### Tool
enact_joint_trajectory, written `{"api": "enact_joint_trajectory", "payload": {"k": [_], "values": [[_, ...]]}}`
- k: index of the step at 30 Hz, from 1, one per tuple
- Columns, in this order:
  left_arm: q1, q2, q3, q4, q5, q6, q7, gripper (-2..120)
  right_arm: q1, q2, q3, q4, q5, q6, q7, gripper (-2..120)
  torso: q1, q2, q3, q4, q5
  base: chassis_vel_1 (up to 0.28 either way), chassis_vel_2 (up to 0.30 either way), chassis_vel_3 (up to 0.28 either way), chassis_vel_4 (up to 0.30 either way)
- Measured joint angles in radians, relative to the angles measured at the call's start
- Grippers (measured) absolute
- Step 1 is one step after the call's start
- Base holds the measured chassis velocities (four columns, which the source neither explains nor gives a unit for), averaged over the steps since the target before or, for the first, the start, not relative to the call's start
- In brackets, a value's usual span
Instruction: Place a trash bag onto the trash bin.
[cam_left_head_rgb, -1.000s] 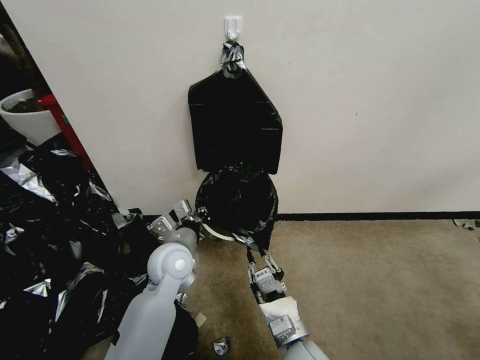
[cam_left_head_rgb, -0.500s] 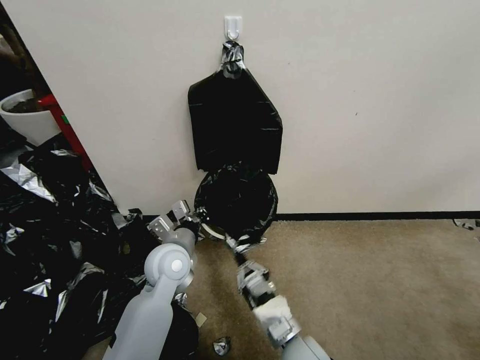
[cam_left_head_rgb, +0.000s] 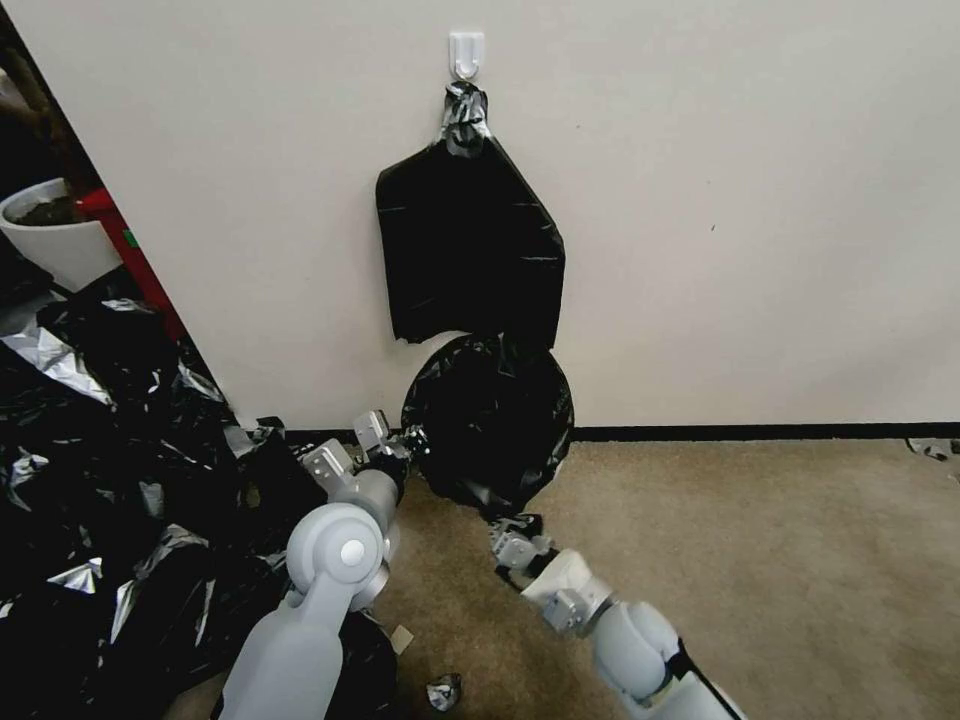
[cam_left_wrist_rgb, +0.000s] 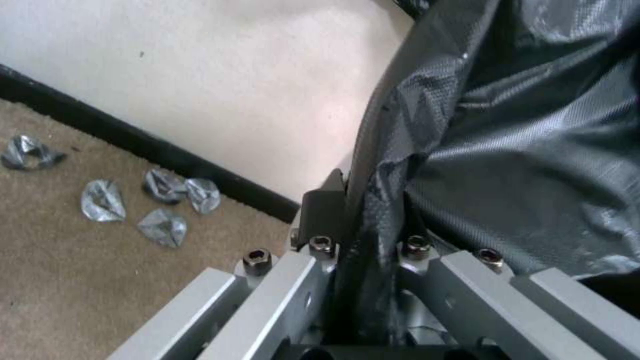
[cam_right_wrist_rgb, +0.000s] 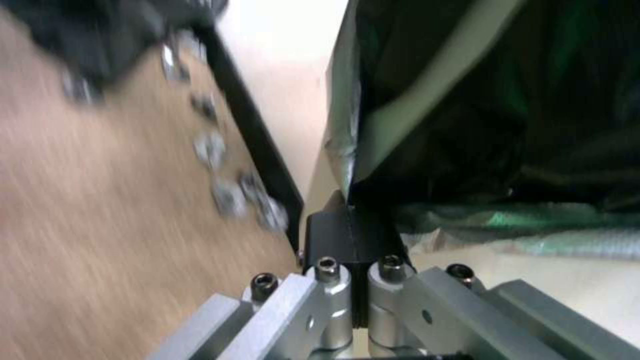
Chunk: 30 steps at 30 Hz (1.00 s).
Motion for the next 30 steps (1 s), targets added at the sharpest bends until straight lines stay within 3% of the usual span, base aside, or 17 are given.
{"api": "enact_joint_trajectory", "payload": {"k": [4, 8, 12, 13, 15, 16, 20, 21, 24, 30], "values": [[0.007, 0.005, -0.002, -0.016, -0.001, 0.003, 0.001, 3, 0.013, 0.016, 0.051, -0.039, -0.093, 0.015, 0.007, 0, 0.000, 0.000, 0.000, 0.0000, 0.0000, 0.000, 0.000, 0.000, 0.000], [0.008, 0.007, -0.004, -0.024, -0.001, 0.003, 0.004, 3, 0.002, 0.016, 0.055, -0.045, -0.092, 0.016, 0.056, 0, 0.000, 0.000, 0.000, 0.0000, 0.0000, 0.000, 0.000, 0.000, 0.000], [0.006, 0.010, -0.013, -0.024, 0.001, -0.017, 0.023, 3, -0.031, -0.006, 0.003, -0.045, 0.056, 0.042, 0.088, 7, 0.000, 0.000, 0.000, -0.0001, 0.0001, 0.000, 0.000, 0.000, 0.000], [0.004, 0.012, -0.016, -0.022, 0.001, -0.026, 0.029, 3, -0.043, -0.016, -0.018, -0.045, 0.134, 0.077, 0.079, 14, 0.000, 0.000, 0.000, 0.0001, 0.0004, 0.000, 0.000, 0.000, 0.000], [-0.001, 0.016, -0.020, -0.016, 0.001, -0.034, 0.035, 3, -0.066, -0.035, -0.027, -0.042, 0.257, 0.156, -0.018, 22, 0.000, 0.000, 0.000, 0.0000, 0.0001, 0.000, 0.000, 0.000, 0.000], [-0.001, 0.016, -0.020, -0.016, 0.001, -0.034, 0.035, 3, -0.066, -0.035, -0.027, -0.042, 0.257, 0.156, -0.018, 22, 0.000, 0.000, 0.000, 0.0000, 0.0001, 0.000, 0.000, 0.000, 0.000], [-0.013, 0.020, -0.024, -0.004, 0.001, -0.038, 0.037, 3, -0.097, -0.064, 0.032, 0.005, 0.454, 0.321, -0.397, 40, 0.000, 0.000, 0.000, -0.0001, -0.0001, 0.000, 0.000, 0.000, 0.000], [-0.013, 0.020, -0.024, -0.004, 0.001, -0.038, 0.037, 3, -0.097, -0.064, 0.032, 0.005, 0.454, 0.321, -0.397, 40, 0.000, 0.000, 0.000, -0.0001, -0.0001, 0.000, 0.000, 0.000, 0.000], [-0.016, 0.022, -0.025, -0.001, 0.001, -0.040, 0.037, 3, -0.115, -0.085, 0.077, 0.069, 0.595, 0.341, -0.592, 53, 0.000, 0.000, 0.000, -0.0001, -0.0001, 0.000, 0.000, 0.000, 0.000], [-0.016, 0.024, -0.024, 0.003, 0.004, -0.040, 0.037, 3, -0.129, -0.103, 0.100, 0.147, 0.757, 0.322, -0.665, 73, 0.000, 0.000, 0.000, -0.0001, 0.0001, 0.000, 0.000, 0.000, 0.000]]}}
